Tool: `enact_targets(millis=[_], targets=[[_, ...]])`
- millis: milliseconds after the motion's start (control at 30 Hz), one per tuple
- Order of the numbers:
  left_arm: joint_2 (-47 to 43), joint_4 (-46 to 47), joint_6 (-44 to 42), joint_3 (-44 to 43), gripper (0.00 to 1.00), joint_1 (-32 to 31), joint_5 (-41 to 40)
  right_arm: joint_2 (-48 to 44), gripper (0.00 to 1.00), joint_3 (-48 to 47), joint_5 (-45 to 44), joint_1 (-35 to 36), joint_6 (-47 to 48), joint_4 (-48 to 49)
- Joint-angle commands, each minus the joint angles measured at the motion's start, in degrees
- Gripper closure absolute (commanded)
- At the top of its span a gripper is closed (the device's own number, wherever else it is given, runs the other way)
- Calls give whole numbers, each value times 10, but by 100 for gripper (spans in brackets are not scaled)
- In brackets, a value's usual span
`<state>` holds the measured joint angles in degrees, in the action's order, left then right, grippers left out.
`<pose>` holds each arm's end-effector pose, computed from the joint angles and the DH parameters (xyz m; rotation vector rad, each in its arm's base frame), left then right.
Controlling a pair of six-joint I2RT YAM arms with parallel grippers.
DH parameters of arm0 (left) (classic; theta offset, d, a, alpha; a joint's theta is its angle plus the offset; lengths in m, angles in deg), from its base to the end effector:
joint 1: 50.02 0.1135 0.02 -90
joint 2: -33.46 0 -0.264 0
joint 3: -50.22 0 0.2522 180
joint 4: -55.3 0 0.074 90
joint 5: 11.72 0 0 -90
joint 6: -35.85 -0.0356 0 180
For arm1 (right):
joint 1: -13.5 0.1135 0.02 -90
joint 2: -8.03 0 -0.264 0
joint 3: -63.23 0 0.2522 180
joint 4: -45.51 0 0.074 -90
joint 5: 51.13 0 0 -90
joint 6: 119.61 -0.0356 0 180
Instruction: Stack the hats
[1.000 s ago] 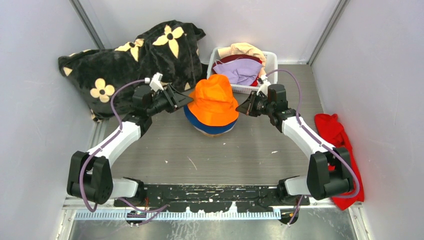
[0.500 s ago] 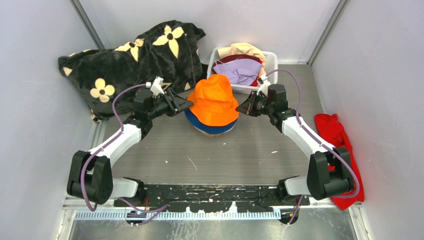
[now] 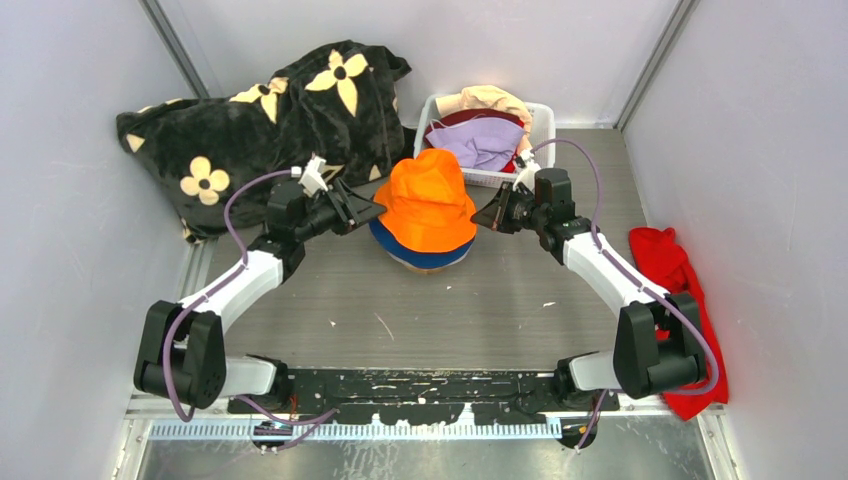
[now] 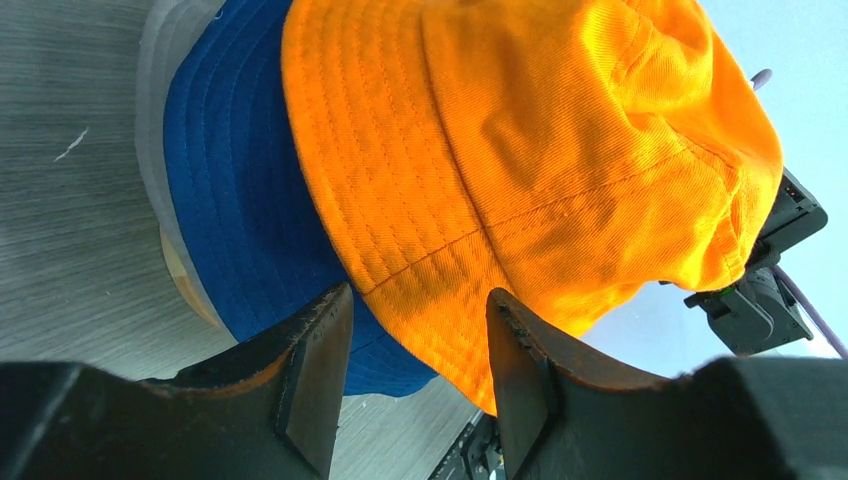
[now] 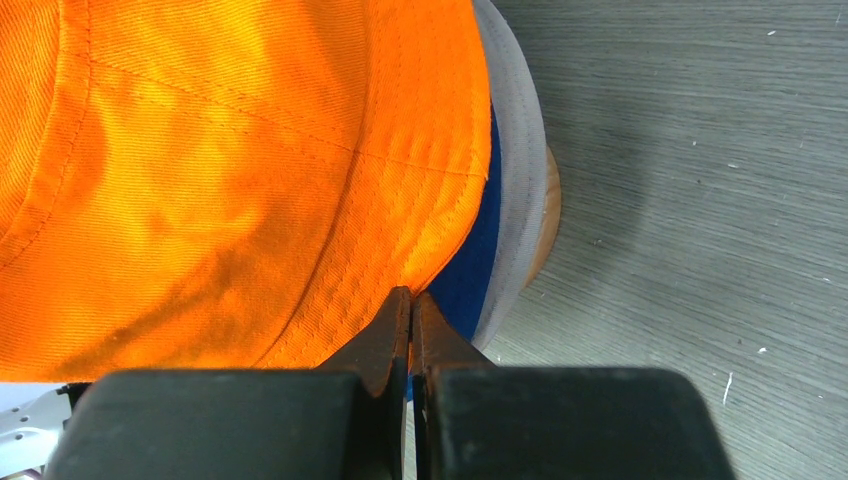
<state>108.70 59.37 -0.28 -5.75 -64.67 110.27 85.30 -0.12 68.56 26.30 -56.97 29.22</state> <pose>0.2771 -0.0919 0.2582 -0.2544 1.9999 -1.3141 0.2860 0.0831 0.2575 -0.0524 2.1678 0.9568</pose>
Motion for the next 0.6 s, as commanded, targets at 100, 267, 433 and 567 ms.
enact_targets(millis=[100, 267, 433, 567], targets=[[4, 80, 3, 7, 47, 5, -1, -1, 99, -15, 7, 4, -2, 30], [26, 114, 16, 10, 48, 5, 10, -1, 99, -17, 6, 3, -3, 30], [46, 139, 27, 13, 48, 5, 19, 1, 99, -19, 4, 4, -3, 31], [51, 144, 26, 14, 48, 6, 20, 5, 99, -19, 5, 4, -3, 31]])
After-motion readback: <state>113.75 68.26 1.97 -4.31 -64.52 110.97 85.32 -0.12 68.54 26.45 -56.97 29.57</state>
